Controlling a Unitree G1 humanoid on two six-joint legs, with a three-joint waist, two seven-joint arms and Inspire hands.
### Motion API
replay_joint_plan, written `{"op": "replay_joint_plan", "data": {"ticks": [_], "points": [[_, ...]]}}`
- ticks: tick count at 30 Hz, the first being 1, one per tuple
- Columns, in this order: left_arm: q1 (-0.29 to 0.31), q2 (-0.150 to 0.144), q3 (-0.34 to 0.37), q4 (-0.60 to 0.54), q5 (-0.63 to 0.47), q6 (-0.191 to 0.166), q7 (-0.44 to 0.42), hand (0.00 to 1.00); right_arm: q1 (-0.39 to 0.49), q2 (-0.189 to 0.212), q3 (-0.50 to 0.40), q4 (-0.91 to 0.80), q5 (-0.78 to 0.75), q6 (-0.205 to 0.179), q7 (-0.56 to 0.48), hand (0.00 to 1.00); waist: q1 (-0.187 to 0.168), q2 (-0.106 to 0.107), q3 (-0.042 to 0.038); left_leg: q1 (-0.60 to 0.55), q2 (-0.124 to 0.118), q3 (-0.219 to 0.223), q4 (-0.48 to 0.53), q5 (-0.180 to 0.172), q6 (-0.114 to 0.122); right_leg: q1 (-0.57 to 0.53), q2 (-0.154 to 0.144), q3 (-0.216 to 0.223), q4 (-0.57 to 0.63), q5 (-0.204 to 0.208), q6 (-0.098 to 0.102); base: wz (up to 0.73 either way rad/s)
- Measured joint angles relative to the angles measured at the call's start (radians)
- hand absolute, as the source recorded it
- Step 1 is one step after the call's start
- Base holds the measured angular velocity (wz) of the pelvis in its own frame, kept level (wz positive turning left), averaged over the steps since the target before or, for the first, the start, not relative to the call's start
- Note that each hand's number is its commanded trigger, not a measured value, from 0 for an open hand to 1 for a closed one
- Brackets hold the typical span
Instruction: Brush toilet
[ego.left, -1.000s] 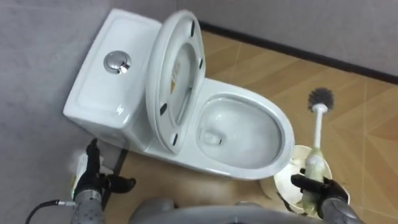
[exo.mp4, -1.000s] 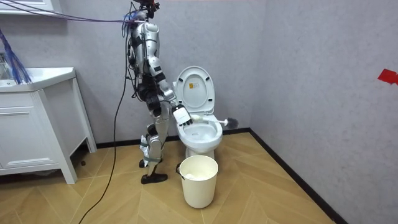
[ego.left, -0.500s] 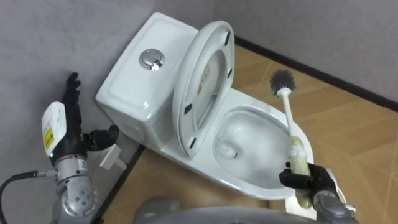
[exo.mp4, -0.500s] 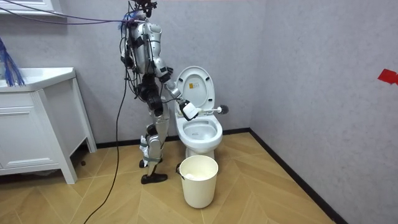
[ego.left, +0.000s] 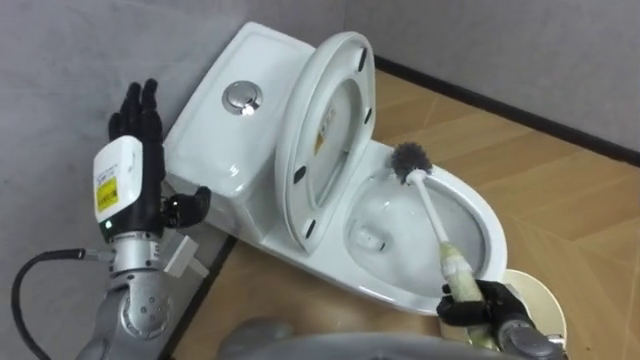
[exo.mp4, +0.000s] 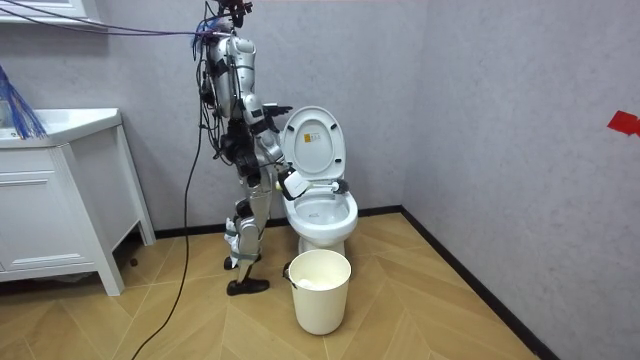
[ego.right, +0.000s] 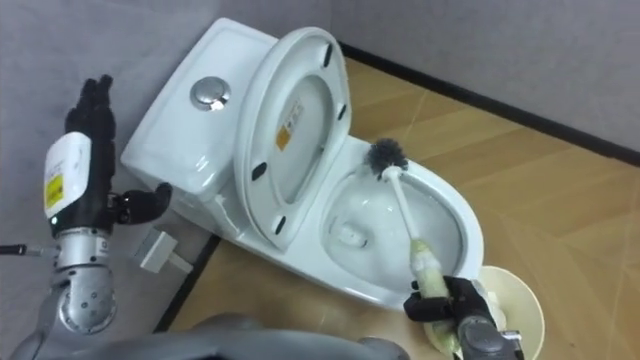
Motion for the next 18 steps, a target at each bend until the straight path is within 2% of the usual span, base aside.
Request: {"op": "replay_joint_plan", "data": {"ticks": [4,6,8,11,14,18], "points": [[-0.029,0.001,-0.042,0.104,-0.003,0.011,-0.052,0.0,0.003,-0.015,-0.002,0.003,0.002,0.001,0.013,1.0,-0.014,-0.003,0.0024,0.003,0.005,0.029,-0.004,0.001,0.001,-0.016,0.001,0.039,0.01,0.0,0.0,-0.24],[-0.046,0.001,-0.064,0.166,-0.004,0.012,-0.084,0.0,0.003,-0.016,-0.004,0.003,0.0,0.003,0.019,1.0,-0.033,-0.003,0.0024,-0.004,0.006,0.044,-0.008,0.001,0.002,-0.031,0.002,0.046,0.014,0.0,0.0,-0.14],[-0.047,0.002,-0.067,0.184,-0.003,0.012,-0.091,0.0,0.005,-0.017,-0.007,0.003,0.001,0.003,0.028,1.0,-0.038,-0.001,0.002,-0.002,0.007,0.052,-0.012,0.001,0.002,-0.036,0.002,0.055,0.018,0.001,-0.001,-0.15],[-0.053,0.009,-0.07,0.205,-0.002,0.012,-0.096,0.0,0.008,-0.024,-0.008,0.002,0.001,0.021,0.03,1.0,-0.037,0.009,-0.0029,0.013,0.008,0.073,-0.032,0.003,0.006,-0.042,0.001,0.072,0.029,0.001,-0.001,-0.17],[-0.053,0.013,-0.07,0.223,0.002,0.015,-0.112,0.0,0.008,-0.035,-0.008,0.002,0.001,0.023,0.03,1.0,-0.039,0.016,-0.006,0.018,0.007,0.081,-0.035,0.005,0.007,-0.045,-0.001,0.08,0.034,0.001,-0.001,-0.11],[-0.062,0.016,-0.07,0.25,0.005,0.019,-0.113,0.0,0.01,-0.039,-0.009,-0.011,0.0,0.023,0.027,1.0,-0.041,0.018,-0.0045,0.029,0.006,0.085,-0.046,0.012,0.006,-0.049,-0.002,0.086,0.045,0.001,-0.001,-0.05]]}}
